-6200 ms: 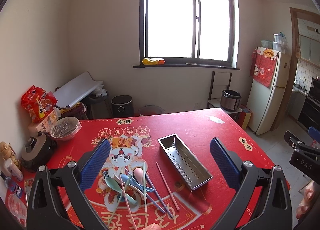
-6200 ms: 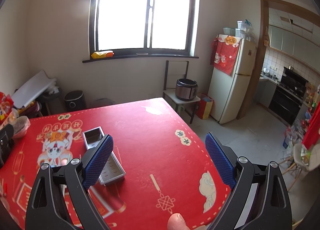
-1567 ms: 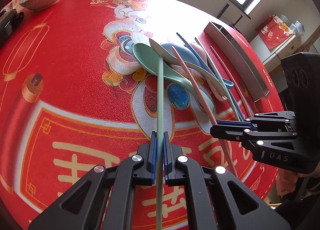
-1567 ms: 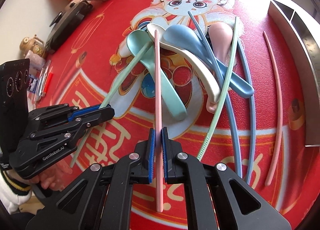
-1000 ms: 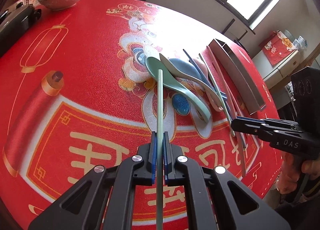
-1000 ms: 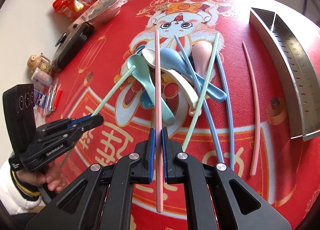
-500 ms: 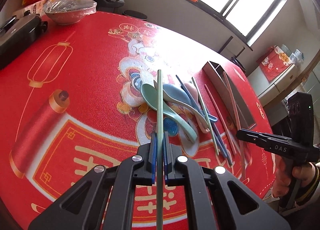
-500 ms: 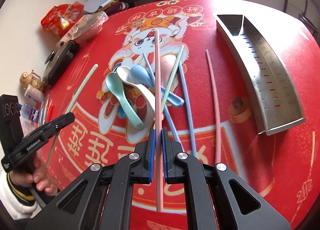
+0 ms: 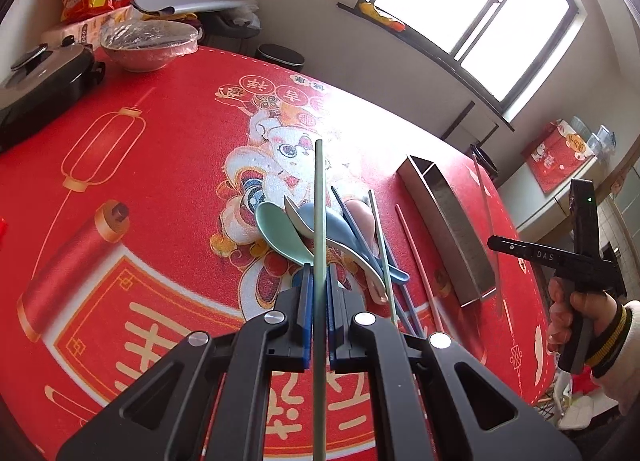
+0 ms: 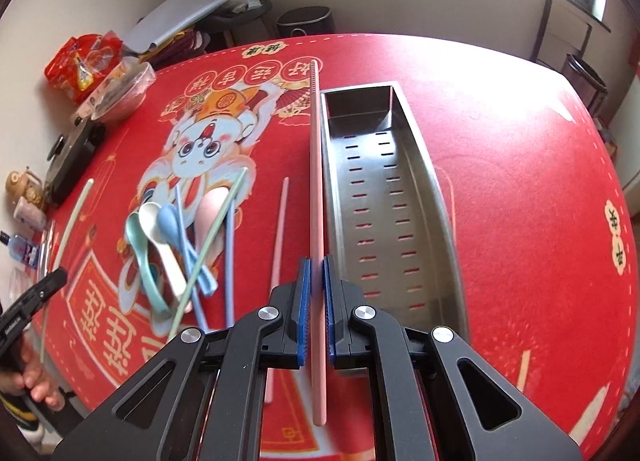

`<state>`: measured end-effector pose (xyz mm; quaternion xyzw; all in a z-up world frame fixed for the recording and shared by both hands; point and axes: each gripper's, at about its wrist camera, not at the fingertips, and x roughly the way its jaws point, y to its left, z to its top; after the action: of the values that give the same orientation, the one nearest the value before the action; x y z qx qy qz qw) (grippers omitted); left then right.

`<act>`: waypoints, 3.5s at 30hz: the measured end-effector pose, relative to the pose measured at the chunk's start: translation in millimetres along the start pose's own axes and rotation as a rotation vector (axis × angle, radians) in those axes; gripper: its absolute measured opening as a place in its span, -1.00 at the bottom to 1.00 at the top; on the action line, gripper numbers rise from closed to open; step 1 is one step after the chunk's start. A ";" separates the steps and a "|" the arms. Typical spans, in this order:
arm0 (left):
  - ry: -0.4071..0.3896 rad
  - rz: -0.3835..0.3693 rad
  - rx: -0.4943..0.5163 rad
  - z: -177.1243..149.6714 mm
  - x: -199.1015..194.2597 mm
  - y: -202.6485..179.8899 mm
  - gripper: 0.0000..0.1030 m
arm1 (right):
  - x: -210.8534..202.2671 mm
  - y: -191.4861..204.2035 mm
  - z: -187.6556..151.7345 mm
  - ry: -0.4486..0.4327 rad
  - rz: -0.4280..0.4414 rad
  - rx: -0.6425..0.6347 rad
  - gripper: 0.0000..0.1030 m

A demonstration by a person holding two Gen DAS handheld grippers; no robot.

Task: Organize utensils
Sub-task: 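Carry the pink chopstick into the steel tray and open the right gripper, then lower the green chopstick into the steel tray and open the left gripper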

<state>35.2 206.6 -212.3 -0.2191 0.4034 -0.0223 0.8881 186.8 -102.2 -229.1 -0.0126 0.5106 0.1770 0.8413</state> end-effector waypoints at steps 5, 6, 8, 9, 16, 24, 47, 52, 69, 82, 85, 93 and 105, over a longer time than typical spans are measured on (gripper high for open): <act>-0.025 0.051 -0.017 0.7 0.5 -24.4 -0.89 | 20.3 -27.7 22.7 0.027 -0.030 -0.053 -0.87; -0.031 0.062 -0.022 1.0 1.5 -27.5 -0.89 | 26.7 -32.1 25.6 0.040 -0.036 -0.060 -0.87; -0.041 0.086 -0.041 2.2 3.3 -35.8 -0.89 | 40.8 -37.5 30.4 0.071 -0.061 -0.088 -0.87; -0.044 0.093 -0.051 2.9 4.2 -39.9 -0.89 | 46.8 -38.1 30.9 0.087 -0.074 -0.104 -0.87; -0.054 0.110 -0.060 1.3 13.6 -70.1 -0.89 | 73.9 -39.9 28.6 0.177 -0.116 -0.152 -0.87; -0.051 0.112 -0.066 -0.9 20.0 -83.7 -0.89 | 85.4 -44.4 30.8 0.222 -0.158 -0.160 -0.87; -0.014 0.076 0.031 10.2 33.1 -121.0 -0.89 | -5.0 -71.9 16.0 -0.073 -0.092 -0.043 0.12; 0.022 0.061 0.060 10.7 50.6 -141.6 -0.89 | -15.4 -96.0 2.2 -0.086 -0.036 0.044 0.50; 0.136 0.018 0.072 21.1 154.7 -229.1 -0.89 | -38.6 -169.8 -6.0 -0.121 -0.030 0.140 0.70; 0.254 0.078 0.007 38.3 242.9 -253.8 -0.89 | -59.6 -217.0 -1.4 -0.154 -0.038 0.125 0.70; 0.269 0.095 0.006 37.8 251.7 -254.5 -0.89 | -63.2 -224.2 -1.9 -0.162 -0.038 0.127 0.70; 0.309 0.093 0.008 36.2 267.6 -253.6 -0.88 | -63.6 -237.3 -7.4 -0.156 -0.056 0.152 0.70; 0.336 -0.031 0.023 43.6 250.5 -250.9 -0.51 | -69.2 -223.9 -6.1 -0.172 -0.045 0.174 0.70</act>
<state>270.0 -58.0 -262.0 -0.2081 0.5425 -0.0770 0.8102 222.4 -333.0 -208.0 0.0641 0.4496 0.1135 0.8836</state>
